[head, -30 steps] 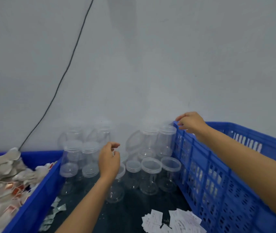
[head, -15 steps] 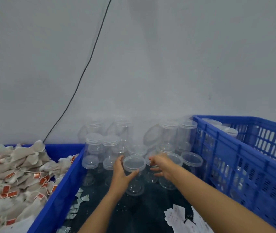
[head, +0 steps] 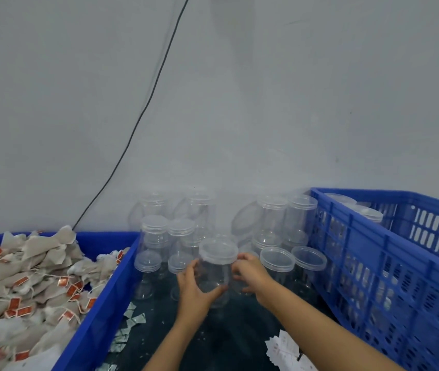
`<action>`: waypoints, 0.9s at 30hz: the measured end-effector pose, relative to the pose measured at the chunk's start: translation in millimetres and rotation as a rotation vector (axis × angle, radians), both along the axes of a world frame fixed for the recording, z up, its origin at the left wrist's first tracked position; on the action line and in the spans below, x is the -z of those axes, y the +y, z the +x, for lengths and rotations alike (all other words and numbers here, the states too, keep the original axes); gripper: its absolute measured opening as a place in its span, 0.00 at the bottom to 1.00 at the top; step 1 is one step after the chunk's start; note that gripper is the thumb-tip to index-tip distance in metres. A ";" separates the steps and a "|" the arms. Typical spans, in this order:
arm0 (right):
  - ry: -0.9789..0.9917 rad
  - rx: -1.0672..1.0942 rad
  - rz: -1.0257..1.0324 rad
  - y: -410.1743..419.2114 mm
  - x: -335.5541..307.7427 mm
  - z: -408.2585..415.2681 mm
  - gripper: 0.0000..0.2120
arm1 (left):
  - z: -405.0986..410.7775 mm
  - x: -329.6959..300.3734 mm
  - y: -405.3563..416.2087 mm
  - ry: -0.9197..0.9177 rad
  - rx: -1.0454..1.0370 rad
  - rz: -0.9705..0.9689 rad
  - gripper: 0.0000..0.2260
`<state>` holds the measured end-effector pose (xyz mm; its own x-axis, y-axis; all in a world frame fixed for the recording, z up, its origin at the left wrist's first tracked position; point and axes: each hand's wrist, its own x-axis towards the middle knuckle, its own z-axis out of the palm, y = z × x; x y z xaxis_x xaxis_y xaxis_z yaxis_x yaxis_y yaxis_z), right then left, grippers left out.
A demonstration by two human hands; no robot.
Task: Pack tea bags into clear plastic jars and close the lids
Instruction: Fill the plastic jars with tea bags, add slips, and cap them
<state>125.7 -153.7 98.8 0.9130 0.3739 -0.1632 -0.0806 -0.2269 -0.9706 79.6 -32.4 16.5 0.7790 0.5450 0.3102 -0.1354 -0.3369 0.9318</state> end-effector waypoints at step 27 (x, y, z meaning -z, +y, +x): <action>-0.374 -0.042 0.413 -43.9 87.3 -107.6 0.31 | -132.3 38.5 -20.0 0.039 0.213 0.277 0.42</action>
<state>18.1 -197.6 11.5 0.8635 0.3755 0.3368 0.2873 0.1826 -0.9403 -52.7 -52.4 -22.0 0.8804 0.2685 0.3909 -0.1955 -0.5454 0.8150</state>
